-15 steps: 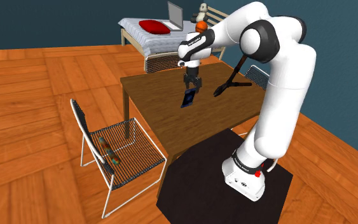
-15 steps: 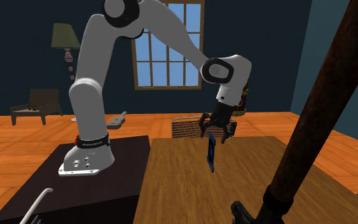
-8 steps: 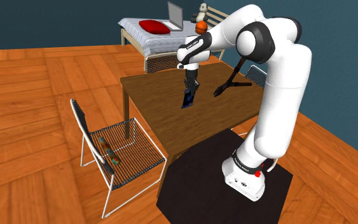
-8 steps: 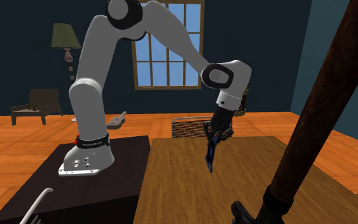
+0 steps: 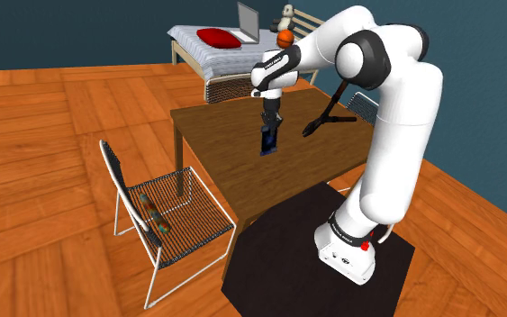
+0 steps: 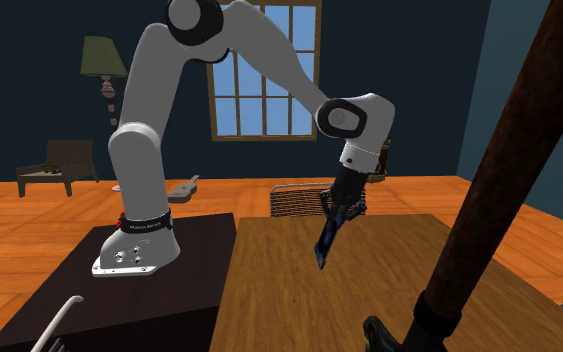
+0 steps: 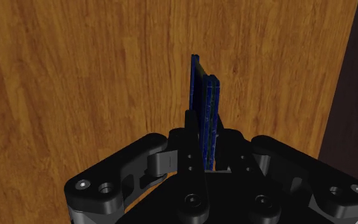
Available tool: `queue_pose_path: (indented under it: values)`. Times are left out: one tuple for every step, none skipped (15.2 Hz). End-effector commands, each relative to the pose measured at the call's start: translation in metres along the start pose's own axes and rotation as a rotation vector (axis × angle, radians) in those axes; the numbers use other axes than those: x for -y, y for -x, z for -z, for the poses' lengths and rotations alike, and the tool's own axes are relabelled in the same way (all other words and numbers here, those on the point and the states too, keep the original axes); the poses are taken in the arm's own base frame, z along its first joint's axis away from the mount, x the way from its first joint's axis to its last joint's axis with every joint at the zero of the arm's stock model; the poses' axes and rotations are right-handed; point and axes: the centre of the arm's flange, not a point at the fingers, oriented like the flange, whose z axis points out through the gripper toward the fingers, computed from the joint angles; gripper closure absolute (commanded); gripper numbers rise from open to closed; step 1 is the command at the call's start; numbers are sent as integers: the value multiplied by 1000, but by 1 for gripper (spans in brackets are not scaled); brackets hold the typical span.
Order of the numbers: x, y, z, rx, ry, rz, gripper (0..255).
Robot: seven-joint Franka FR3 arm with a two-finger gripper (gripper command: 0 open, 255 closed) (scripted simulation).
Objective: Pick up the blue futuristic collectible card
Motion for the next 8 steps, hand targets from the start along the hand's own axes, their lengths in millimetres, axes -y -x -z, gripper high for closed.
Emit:
queue_pose_path:
  values:
    - [2,1,7,0,0,0,255]
    - [4,1,12,0,0,0,255]
    - [6,1,17,0,0,0,255]
    - [7,1,22,0,0,0,255]
    - [9,2,27,0,0,0,255]
    - [11,2,32,0,0,0,255]
    - [12,2,37,0,0,0,255]
    - [14,3,42,0,0,0,255]
